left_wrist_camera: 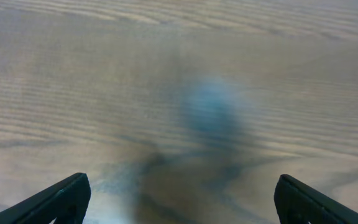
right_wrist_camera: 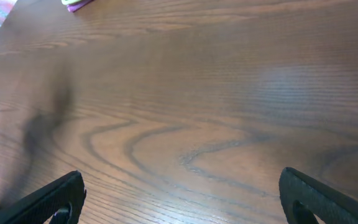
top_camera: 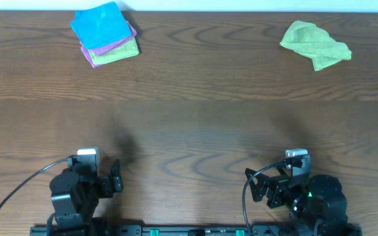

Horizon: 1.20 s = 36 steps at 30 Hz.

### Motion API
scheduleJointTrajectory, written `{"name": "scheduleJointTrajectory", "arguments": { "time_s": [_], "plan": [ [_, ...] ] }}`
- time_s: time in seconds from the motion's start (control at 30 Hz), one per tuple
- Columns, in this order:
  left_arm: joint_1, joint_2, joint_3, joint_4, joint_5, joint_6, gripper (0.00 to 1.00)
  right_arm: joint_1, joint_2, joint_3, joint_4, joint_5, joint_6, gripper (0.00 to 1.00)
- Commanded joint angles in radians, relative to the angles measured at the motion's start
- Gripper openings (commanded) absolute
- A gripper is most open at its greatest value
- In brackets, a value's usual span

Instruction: Fold the cloth

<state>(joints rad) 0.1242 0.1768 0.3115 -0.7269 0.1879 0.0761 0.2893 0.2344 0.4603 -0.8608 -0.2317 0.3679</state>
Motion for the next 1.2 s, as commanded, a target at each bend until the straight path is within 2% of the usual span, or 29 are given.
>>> {"name": "scheduleJointTrajectory", "arguments": {
  "time_s": [0.0,0.27,0.53,1.17],
  "plan": [
    [0.006,-0.047,-0.026,0.004,-0.040,0.006,0.95,-0.008,-0.006,-0.001,0.000,-0.001,0.013,0.99],
    [-0.006,-0.128,-0.063,-0.007,-0.068,0.006,0.96,-0.008,-0.006,-0.001,0.000,-0.001,0.013,0.99],
    [-0.046,-0.143,-0.063,-0.032,-0.130,0.006,0.95,-0.008,-0.006,-0.001,0.000,-0.001,0.013,0.99],
    [-0.079,-0.173,-0.063,-0.087,-0.147,0.006,0.96,-0.008,-0.006,-0.001,0.000,-0.001,0.013,0.99]
  ]
}}
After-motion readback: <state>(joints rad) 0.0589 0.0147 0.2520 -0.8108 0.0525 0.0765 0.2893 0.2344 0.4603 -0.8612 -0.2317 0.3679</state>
